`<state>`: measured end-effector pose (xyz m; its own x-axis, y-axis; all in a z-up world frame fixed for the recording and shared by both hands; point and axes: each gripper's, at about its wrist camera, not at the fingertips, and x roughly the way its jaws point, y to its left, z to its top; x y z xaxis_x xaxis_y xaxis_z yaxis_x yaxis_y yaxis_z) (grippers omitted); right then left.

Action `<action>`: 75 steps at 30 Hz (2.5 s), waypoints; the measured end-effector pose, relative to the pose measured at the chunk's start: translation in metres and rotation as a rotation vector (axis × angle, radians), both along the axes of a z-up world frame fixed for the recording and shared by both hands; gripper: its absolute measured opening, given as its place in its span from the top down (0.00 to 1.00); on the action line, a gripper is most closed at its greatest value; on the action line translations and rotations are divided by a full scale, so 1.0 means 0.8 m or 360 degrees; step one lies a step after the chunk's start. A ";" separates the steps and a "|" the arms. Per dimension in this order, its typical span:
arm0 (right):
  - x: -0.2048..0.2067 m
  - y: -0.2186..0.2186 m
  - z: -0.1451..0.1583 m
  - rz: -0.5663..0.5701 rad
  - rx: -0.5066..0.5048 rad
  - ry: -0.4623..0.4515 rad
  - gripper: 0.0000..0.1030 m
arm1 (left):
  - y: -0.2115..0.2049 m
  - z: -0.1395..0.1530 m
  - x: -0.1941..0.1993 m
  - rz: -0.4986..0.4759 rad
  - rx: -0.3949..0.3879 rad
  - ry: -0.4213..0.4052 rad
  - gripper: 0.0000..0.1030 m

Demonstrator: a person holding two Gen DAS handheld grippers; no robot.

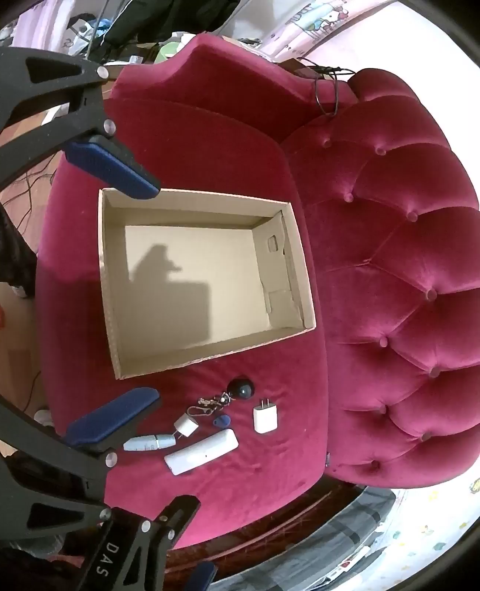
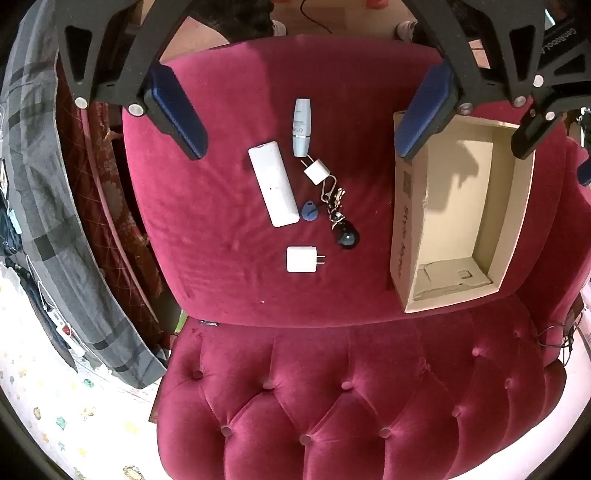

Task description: Organize rigid objects

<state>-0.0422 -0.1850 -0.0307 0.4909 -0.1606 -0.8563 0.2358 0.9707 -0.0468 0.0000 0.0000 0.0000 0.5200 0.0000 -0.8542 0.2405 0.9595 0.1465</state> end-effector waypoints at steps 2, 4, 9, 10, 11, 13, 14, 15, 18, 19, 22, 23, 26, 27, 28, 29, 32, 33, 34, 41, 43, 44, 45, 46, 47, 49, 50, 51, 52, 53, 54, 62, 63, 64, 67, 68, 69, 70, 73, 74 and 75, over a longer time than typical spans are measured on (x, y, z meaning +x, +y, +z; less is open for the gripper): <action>0.001 0.001 -0.001 0.0000 0.0004 0.0006 0.00 | 0.000 0.000 0.000 0.0001 0.0014 -0.0004 0.00; 0.003 0.002 -0.001 0.0005 0.0001 0.0007 0.00 | 0.000 0.001 -0.001 0.0003 0.0007 -0.0010 0.00; 0.008 0.002 0.000 0.0002 0.0001 -0.0008 0.00 | 0.007 -0.004 -0.004 0.0000 0.0001 -0.0026 0.00; 0.007 0.000 -0.001 0.0004 0.0000 -0.0011 0.00 | 0.006 -0.005 -0.002 -0.0001 0.0005 -0.0019 0.00; 0.005 -0.001 -0.001 0.0008 0.0000 -0.0016 0.00 | 0.005 -0.007 -0.001 -0.0001 0.0003 -0.0015 0.00; 0.004 0.000 -0.004 0.0016 -0.0009 -0.0022 0.00 | 0.000 -0.007 -0.001 -0.0005 0.0006 -0.0008 0.00; 0.007 0.001 -0.003 0.0019 -0.0013 -0.0020 0.00 | 0.000 -0.003 0.003 -0.0009 0.0004 0.0005 0.00; 0.008 0.002 0.000 0.0020 -0.0014 -0.0021 0.00 | -0.002 0.001 0.006 -0.0008 0.0009 0.0008 0.00; 0.008 0.004 0.004 0.0016 -0.0016 -0.0027 0.00 | -0.003 0.000 0.006 -0.0013 0.0010 0.0007 0.00; 0.008 0.003 0.004 0.0017 -0.0014 -0.0028 0.00 | -0.003 0.000 0.006 -0.0014 0.0010 0.0006 0.00; 0.009 0.004 0.006 0.0022 -0.0015 -0.0033 0.00 | -0.004 0.000 0.007 -0.0012 0.0012 0.0005 0.00; 0.010 0.004 0.006 0.0023 -0.0016 -0.0032 0.00 | -0.005 0.000 0.007 -0.0007 0.0011 0.0004 0.00; 0.011 0.004 0.007 0.0021 -0.0018 -0.0036 0.00 | -0.005 -0.001 0.006 0.0002 0.0005 -0.0001 0.00; 0.011 0.005 0.006 0.0022 -0.0018 -0.0036 0.00 | -0.004 -0.002 0.005 0.0004 0.0004 0.0000 0.00; 0.011 0.004 0.006 0.0024 -0.0016 -0.0034 0.00 | -0.002 -0.001 0.005 0.0003 0.0001 0.0002 0.00; 0.010 0.005 0.006 0.0024 -0.0018 -0.0034 0.00 | -0.002 -0.001 0.005 0.0005 -0.0004 0.0005 0.00; 0.011 0.006 0.008 0.0031 -0.0017 -0.0038 0.00 | -0.001 -0.001 0.005 0.0004 -0.0015 0.0008 0.00; 0.011 0.006 0.009 0.0033 -0.0017 -0.0038 0.00 | -0.001 0.000 0.006 0.0004 -0.0014 0.0007 0.00; 0.011 0.007 0.009 0.0032 -0.0019 -0.0041 0.00 | 0.001 -0.002 0.004 0.0004 -0.0016 0.0004 0.00; 0.010 0.009 0.008 0.0035 -0.0018 -0.0050 0.00 | 0.005 -0.004 0.005 0.0019 -0.0017 -0.0009 0.00; 0.011 0.010 0.008 0.0034 -0.0023 -0.0053 0.00 | 0.005 -0.004 0.005 0.0022 -0.0020 -0.0011 0.00; 0.011 0.010 0.008 0.0036 -0.0023 -0.0052 0.00 | 0.005 -0.004 0.005 0.0023 -0.0021 -0.0010 0.00; 0.011 0.010 0.008 0.0038 -0.0022 -0.0052 0.00 | 0.006 -0.005 0.005 0.0025 -0.0019 -0.0011 0.00; 0.011 0.011 0.008 0.0037 -0.0022 -0.0053 0.00 | 0.006 -0.005 0.005 0.0026 -0.0019 -0.0013 0.00; 0.011 0.011 0.008 0.0038 -0.0026 -0.0054 0.00 | 0.006 -0.005 0.005 0.0026 -0.0020 -0.0013 0.00; 0.012 0.010 0.008 0.0041 -0.0022 -0.0053 0.00 | 0.005 -0.006 0.005 0.0024 -0.0021 -0.0014 0.00; 0.013 0.010 0.008 0.0039 -0.0021 -0.0054 0.00 | 0.005 -0.006 0.005 0.0018 -0.0023 -0.0017 0.00; 0.013 0.010 0.009 0.0039 -0.0021 -0.0055 0.00 | 0.005 -0.006 0.005 0.0019 -0.0022 -0.0019 0.00; 0.013 0.010 0.008 0.0042 -0.0022 -0.0055 0.00 | 0.004 -0.006 0.006 0.0016 -0.0021 -0.0022 0.00; 0.013 0.009 0.009 0.0043 -0.0020 -0.0055 0.00 | 0.004 -0.006 0.006 0.0015 -0.0021 -0.0022 0.00; 0.013 0.009 0.009 0.0041 -0.0020 -0.0056 0.00 | 0.004 -0.007 0.005 0.0015 -0.0023 -0.0022 0.00; 0.015 0.010 0.009 0.0037 -0.0025 -0.0066 0.00 | 0.000 -0.008 0.007 0.0008 -0.0028 -0.0017 0.00; 0.015 0.010 0.008 0.0037 -0.0025 -0.0065 0.00 | 0.000 -0.007 0.007 0.0010 -0.0027 -0.0018 0.00; 0.015 0.010 0.008 0.0039 -0.0023 -0.0065 0.00 | 0.000 -0.007 0.007 0.0008 -0.0027 -0.0018 0.00; 0.015 0.011 0.007 0.0039 -0.0029 -0.0065 0.00 | 0.000 -0.007 0.008 -0.0005 -0.0030 -0.0011 0.00; 0.016 0.011 0.007 0.0039 -0.0029 -0.0064 0.00 | 0.000 -0.007 0.008 -0.0009 -0.0028 -0.0013 0.00; 0.016 0.010 0.007 0.0038 -0.0026 -0.0065 0.00 | 0.001 -0.007 0.008 -0.0010 -0.0027 -0.0015 0.00; 0.015 0.010 0.007 0.0038 -0.0025 -0.0064 0.00 | 0.002 -0.008 0.008 -0.0008 -0.0025 -0.0016 0.00; 0.016 0.011 0.007 0.0041 -0.0027 -0.0063 0.00 | 0.002 -0.008 0.008 -0.0001 -0.0032 -0.0018 0.00; 0.017 0.012 0.007 0.0042 -0.0027 -0.0065 0.00 | 0.002 -0.008 0.008 -0.0002 -0.0032 -0.0016 0.00; 0.016 0.011 0.007 0.0040 -0.0025 -0.0068 0.00 | 0.002 -0.009 0.007 -0.0008 -0.0032 -0.0017 0.00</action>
<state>-0.0292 -0.1763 -0.0254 0.5308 -0.1611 -0.8320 0.2135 0.9755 -0.0528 0.0059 0.0015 -0.0069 0.5289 -0.0195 -0.8485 0.2437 0.9611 0.1298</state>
